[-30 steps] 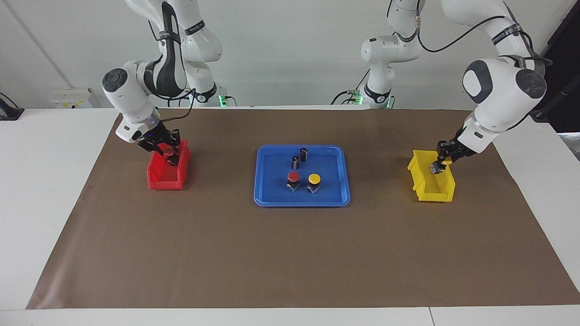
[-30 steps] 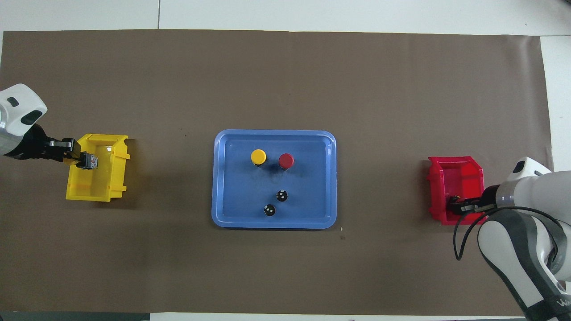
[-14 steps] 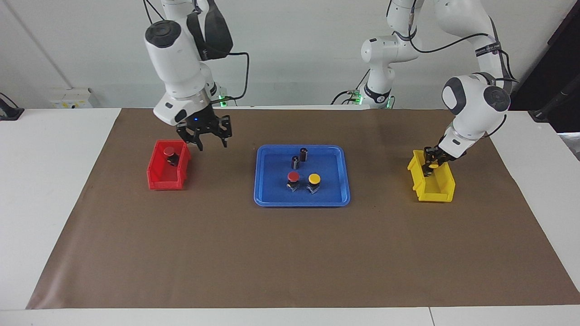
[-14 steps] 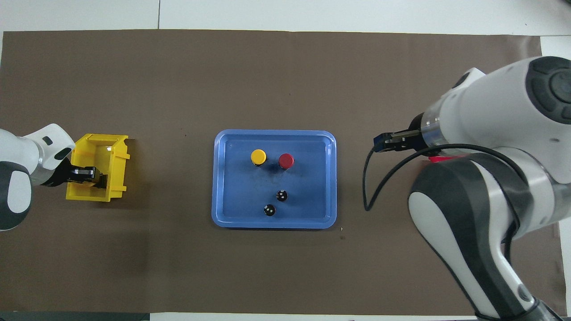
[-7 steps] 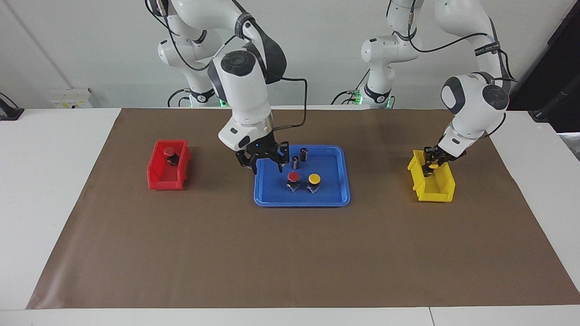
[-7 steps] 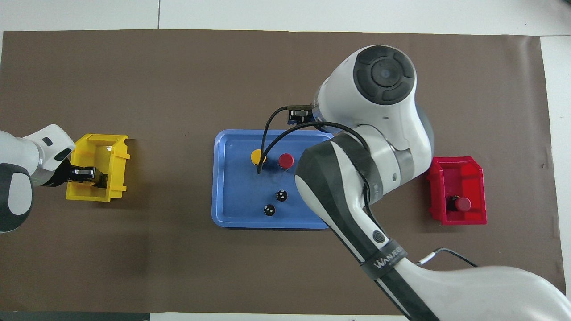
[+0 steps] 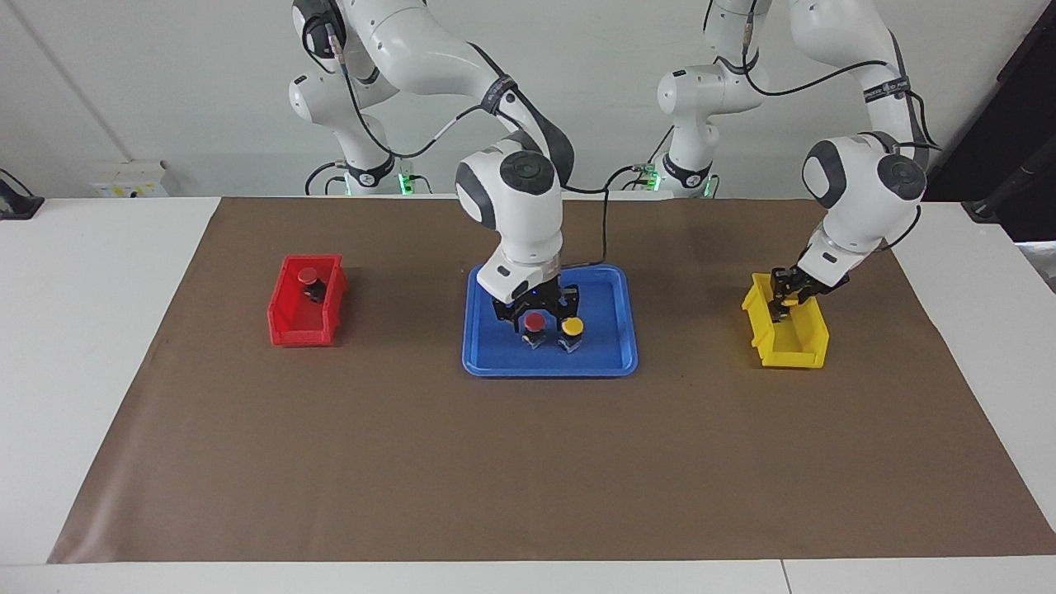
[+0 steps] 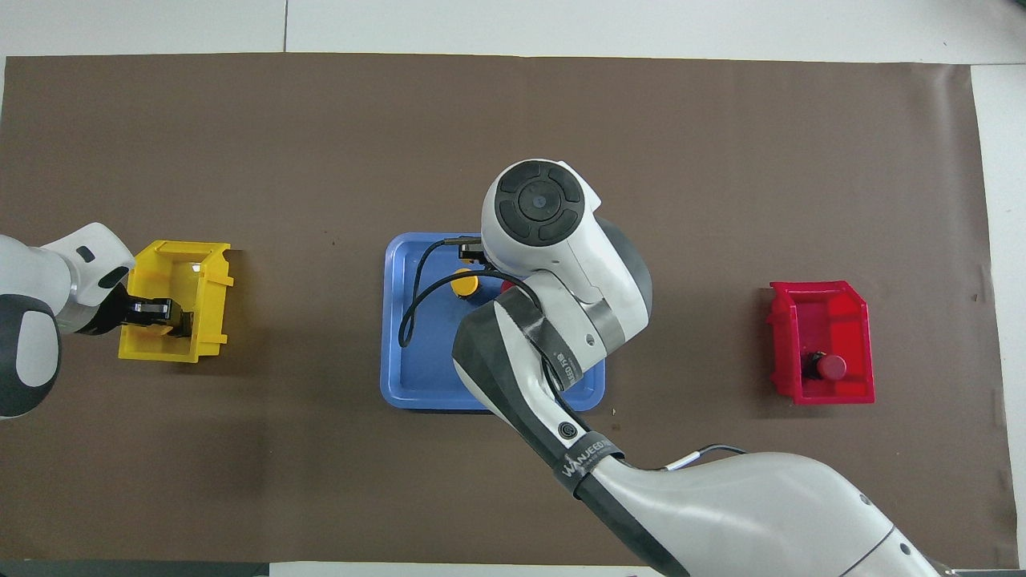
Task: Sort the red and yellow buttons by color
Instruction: 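Reach the right gripper to the remaining red button and grasp it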
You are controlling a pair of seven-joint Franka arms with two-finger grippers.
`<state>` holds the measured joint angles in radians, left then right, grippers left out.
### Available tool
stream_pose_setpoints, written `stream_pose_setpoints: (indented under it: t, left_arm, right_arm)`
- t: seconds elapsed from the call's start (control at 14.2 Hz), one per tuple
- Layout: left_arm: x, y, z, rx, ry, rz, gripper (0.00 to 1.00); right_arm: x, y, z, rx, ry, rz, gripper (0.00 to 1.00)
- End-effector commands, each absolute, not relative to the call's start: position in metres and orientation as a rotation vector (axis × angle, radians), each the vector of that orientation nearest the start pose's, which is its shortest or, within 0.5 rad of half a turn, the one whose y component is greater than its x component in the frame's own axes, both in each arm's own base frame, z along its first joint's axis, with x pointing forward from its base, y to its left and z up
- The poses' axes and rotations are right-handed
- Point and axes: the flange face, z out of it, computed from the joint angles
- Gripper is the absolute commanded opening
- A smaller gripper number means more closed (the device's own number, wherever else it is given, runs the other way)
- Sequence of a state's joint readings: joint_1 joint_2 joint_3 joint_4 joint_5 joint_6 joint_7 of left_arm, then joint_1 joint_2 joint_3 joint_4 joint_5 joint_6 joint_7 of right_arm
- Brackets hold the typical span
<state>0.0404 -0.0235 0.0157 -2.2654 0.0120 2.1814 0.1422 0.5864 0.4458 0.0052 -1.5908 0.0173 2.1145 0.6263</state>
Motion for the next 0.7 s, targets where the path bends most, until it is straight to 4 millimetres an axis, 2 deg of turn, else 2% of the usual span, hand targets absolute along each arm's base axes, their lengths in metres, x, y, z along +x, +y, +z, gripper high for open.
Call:
stream_pose_setpoints:
  t: [0.0,0.21,0.35,0.42,0.49,0.56,0.63]
  left_arm:
    - [0.516,0.031,0.379,-3.115,0.167,0.08,0.48]
    - [0.521,0.027,0.414,-3.114,0.168,0.111,0.62]
    - [0.522,0.02,0.428,-3.112,0.168,0.106,0.81]
    - [0.521,0.011,0.436,-3.11,0.165,0.089,0.92]
    - [0.521,-0.006,0.44,-3.107,0.176,0.097,0.98]
    - [0.524,-0.02,0.452,-3.105,0.158,0.098,0.98]
    - [0.527,-0.049,0.465,-3.108,0.121,0.114,0.98]
  right_arm:
    - [0.555,0.388,0.369,-3.085,0.045,-0.096,0.77]
    - [0.548,0.386,0.357,-3.093,0.042,-0.076,0.75]
    - [0.545,0.386,0.358,-3.104,0.036,-0.056,0.74]
    - [0.541,0.385,0.354,-3.11,0.032,-0.042,0.73]
    - [0.539,0.384,0.351,-3.112,0.03,-0.038,0.72]
    - [0.538,0.383,0.35,-3.115,0.025,-0.032,0.7]
    - [0.538,0.382,0.35,-3.112,0.023,-0.038,0.66]
